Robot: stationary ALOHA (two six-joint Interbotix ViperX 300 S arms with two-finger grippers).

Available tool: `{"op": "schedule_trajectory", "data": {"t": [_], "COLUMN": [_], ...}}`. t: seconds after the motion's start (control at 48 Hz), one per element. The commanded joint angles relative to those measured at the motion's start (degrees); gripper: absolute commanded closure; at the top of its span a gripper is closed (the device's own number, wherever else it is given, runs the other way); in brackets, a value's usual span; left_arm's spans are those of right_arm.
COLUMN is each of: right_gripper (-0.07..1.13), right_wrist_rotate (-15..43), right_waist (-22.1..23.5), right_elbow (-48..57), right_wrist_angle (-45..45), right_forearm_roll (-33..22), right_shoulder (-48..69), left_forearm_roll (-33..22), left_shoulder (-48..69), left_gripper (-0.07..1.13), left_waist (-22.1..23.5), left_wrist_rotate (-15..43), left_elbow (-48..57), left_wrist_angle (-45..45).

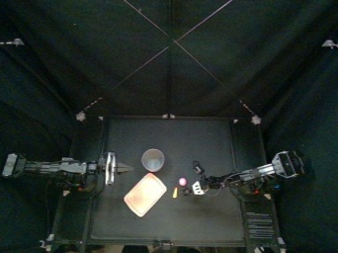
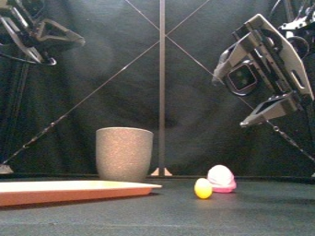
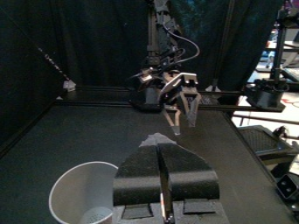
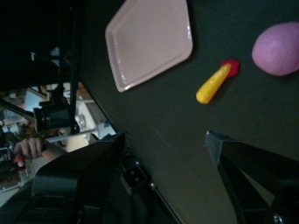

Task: Pick the shrimp then place it on the pink plate
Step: Pick the shrimp

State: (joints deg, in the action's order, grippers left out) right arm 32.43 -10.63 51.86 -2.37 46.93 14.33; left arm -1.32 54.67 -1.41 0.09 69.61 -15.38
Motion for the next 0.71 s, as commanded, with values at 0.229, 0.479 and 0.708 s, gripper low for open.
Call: {"op": "schedule_trajectory", "data": {"t": [0.229, 0.479, 0.708], "right_gripper": [0.01, 0.01, 0.02], "right_wrist_rotate": [0.44, 0.62, 0.62], "right_waist": [0.79, 4.48, 7.47], "right_elbow": [-9.58, -14.68, -15.73], "right_wrist_angle": [10.11, 14.94, 14.68], "right_forearm_roll": [-0.88, -4.04, -5.01], "right_shoulder": [-11.34, -17.67, -19.07], "left_forearm_roll": [-0.18, -0.18, -0.18], "left_shoulder": [-0.26, -0.26, -0.26], "left_gripper": [0.96, 0.96, 0.96], "left_waist": [-0.09, 0.44, 0.44], "left_wrist_rotate": [-0.09, -0.18, -0.09], "left_elbow": [-1.23, -0.70, 0.18], "left_wrist_angle": [-0.62, -0.62, -0.62]}}
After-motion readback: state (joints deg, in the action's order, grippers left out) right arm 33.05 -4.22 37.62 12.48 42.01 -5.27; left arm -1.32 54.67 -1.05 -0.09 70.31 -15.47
